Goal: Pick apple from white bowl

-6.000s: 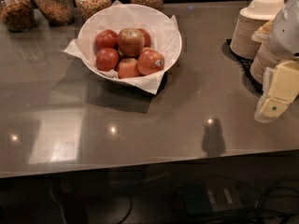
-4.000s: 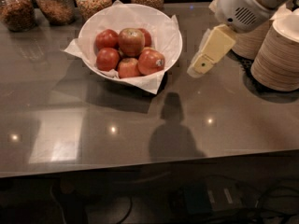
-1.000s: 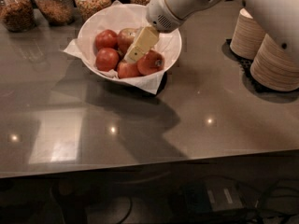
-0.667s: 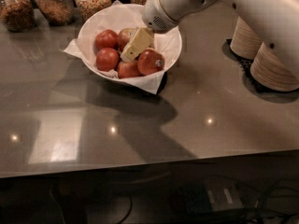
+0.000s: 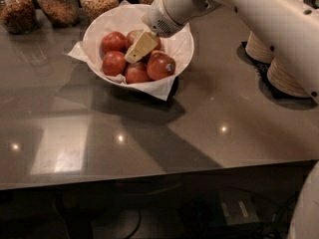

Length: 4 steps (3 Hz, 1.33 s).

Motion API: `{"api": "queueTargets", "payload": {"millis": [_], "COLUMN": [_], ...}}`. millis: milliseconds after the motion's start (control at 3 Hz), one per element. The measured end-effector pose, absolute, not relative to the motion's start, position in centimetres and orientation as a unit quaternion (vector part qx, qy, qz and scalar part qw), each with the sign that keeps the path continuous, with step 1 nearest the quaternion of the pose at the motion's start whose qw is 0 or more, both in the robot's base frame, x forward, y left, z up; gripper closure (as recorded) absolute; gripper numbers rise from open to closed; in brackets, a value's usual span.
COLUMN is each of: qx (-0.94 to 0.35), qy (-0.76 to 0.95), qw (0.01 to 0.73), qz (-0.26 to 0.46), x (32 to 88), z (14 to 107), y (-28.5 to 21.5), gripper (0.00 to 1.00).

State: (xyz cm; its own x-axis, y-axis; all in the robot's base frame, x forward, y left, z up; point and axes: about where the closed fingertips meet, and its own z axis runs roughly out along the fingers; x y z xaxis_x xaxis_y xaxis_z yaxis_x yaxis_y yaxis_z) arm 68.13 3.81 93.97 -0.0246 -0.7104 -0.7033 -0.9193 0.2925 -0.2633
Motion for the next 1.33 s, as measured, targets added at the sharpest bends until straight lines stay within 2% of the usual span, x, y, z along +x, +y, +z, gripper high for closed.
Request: {"api": "queueTargets", "payload": {"millis": [333, 667, 1000, 1333], "qx": [-0.580, -0.580, -0.580, -0.583], "qy": [0.705, 0.706, 0.706, 0.703], "qw": [0.384, 0.383, 0.381, 0.380], "qz": [0.138, 0.139, 0.141, 0.144], "x": [68.39, 68.43, 68.33, 68.10], "z": [93.30, 93.19, 93.09, 93.09], "y": [4.03, 4.07, 4.08, 4.26], "gripper": [0.29, 0.29, 0.46, 0.69]}}
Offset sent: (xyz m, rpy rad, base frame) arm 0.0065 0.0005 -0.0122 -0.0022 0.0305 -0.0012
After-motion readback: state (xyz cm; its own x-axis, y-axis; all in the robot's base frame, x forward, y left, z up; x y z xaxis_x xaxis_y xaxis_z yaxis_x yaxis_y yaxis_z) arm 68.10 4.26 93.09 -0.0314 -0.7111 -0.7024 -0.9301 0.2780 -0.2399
